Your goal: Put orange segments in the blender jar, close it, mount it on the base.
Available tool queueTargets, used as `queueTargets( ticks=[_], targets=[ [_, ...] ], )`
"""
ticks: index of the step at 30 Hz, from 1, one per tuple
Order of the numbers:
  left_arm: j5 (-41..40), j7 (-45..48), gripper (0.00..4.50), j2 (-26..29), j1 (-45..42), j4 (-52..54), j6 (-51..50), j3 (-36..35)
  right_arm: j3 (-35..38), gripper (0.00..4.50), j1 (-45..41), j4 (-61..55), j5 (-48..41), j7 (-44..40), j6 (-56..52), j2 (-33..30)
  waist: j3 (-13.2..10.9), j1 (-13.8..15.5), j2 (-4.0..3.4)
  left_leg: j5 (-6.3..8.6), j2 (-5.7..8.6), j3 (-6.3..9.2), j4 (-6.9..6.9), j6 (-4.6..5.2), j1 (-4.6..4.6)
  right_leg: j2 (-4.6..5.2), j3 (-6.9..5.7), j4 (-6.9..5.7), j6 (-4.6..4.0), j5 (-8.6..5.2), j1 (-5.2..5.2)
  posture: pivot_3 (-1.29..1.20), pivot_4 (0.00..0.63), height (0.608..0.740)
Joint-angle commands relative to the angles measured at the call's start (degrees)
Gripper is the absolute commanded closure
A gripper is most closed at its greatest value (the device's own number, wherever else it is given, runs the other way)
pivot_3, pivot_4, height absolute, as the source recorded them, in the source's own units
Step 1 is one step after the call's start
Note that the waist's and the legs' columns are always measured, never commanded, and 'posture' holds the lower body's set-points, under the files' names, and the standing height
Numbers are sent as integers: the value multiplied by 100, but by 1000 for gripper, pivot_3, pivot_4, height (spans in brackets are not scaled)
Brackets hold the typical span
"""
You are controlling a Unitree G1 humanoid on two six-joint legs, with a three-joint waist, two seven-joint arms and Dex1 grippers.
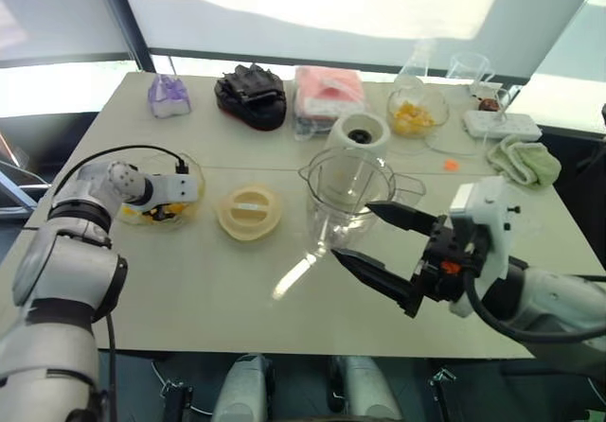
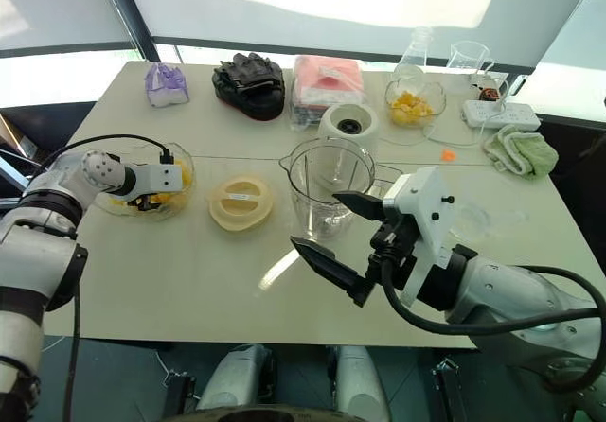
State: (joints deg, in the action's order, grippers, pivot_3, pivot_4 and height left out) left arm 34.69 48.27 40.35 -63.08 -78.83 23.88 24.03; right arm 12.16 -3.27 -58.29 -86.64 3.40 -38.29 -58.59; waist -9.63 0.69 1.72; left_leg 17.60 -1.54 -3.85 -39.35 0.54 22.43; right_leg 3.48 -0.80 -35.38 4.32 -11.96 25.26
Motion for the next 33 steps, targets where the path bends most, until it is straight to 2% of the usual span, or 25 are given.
queueTargets(
  ticks=[1,2,5,10,11,16,19,25,33],
  targets=[
    [75,-99,1070,-3,-5,-12,-105,34,172,0,9,-171,-271,165,221,-185,0,-4,1,0,0,0,0,0,0,0,1,0,0,0,0,0,150,740],
    [68,-90,1070,-16,1,-14,-118,23,165,0,10,-171,-301,198,245,-221,0,-3,1,0,0,0,0,0,0,0,1,0,0,0,0,0,150,740],
    [26,-2,1934,-35,33,-17,-168,-20,153,0,24,-171,-344,257,304,-293,0,1,1,0,0,-1,0,0,-1,-1,1,-1,0,0,0,0,150,740],
    [-92,168,4305,-30,129,-11,-193,-121,63,0,-2,-171,-284,340,381,-333,1,-1,1,0,0,0,0,0,-2,1,4,-1,0,0,0,0,150,740],
    [-101,158,4415,-28,144,-5,-183,-132,52,0,-11,-171,-278,348,389,-336,1,-2,1,0,0,0,0,0,-3,1,6,0,0,0,0,0,150,740],
    [-182,4,4415,7,184,21,-117,-252,-20,0,-88,-171,-224,345,399,-344,1,-4,2,0,1,-1,0,0,-6,2,14,0,3,2,0,0,150,740],
    [-579,156,4415,131,210,48,-90,-650,-208,0,-284,-113,-49,290,398,-224,1,-18,2,0,0,-1,0,0,-8,2,17,0,5,3,0,0,150,740],
    [-1703,1262,4415,343,-4,111,-898,-1749,-623,0,-600,18,273,109,310,-1,1,-5,2,0,1,-2,0,0,-5,0,15,-1,5,3,2,0,150,740],
    [-2378,2785,4415,948,-44,333,-1798,-2307,-981,0,-815,250,731,-310,238,313,2,-9,3,0,0,-23,-1,0,-6,-5,15,-2,-3,-2,3,0,150,740]
  ],
)
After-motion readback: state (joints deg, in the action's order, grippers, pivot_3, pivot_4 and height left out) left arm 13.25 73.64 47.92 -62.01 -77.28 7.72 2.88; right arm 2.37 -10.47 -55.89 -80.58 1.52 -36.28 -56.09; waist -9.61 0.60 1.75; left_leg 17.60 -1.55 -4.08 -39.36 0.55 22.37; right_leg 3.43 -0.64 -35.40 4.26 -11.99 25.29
